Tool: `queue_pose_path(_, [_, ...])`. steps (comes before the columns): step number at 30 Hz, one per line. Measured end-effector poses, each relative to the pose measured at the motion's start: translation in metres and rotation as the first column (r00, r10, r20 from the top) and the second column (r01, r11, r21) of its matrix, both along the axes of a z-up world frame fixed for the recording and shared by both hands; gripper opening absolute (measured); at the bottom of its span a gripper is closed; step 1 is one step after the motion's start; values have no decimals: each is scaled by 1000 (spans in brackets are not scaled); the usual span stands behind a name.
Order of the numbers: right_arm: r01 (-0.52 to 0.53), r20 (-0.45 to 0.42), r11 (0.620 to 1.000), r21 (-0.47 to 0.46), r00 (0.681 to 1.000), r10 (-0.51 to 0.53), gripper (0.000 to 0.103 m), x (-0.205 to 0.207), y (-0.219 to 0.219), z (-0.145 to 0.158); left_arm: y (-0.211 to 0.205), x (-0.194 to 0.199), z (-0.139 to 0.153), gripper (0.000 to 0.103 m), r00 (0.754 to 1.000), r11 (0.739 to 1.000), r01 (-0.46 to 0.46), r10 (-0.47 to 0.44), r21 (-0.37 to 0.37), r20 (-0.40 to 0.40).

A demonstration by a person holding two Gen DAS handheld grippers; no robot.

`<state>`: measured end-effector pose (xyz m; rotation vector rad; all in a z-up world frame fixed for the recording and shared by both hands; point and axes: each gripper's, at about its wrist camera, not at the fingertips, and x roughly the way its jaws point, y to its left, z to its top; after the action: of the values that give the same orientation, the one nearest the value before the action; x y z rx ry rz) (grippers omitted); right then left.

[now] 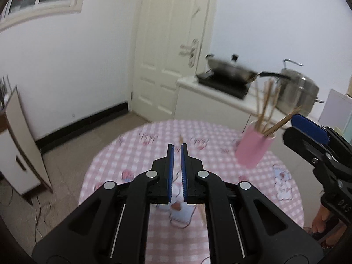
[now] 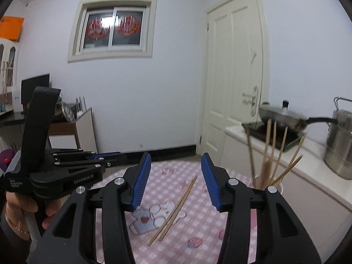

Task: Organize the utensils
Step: 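Move the open right tool back over the chopsticks on the table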

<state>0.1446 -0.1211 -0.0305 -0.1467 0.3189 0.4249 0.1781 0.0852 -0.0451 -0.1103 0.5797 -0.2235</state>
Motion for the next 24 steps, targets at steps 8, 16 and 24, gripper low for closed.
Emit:
queue_pose_path(8, [32,-149,996,-85,988,-45,46,31,12,-50,5,23,-51,49,991,1000,-12,9,-24,-133])
queue_pose_path(16, [53,-271,989,-136,958,-89,46,57,17,-93,-10,41,-75,68,985,1000,5,-4,7,-170])
queue_pose_path(24, [46,-412,994,-98,907,-82,46,80,10,-122,-16,57,-100,68,971,999,20,-14,25,-238])
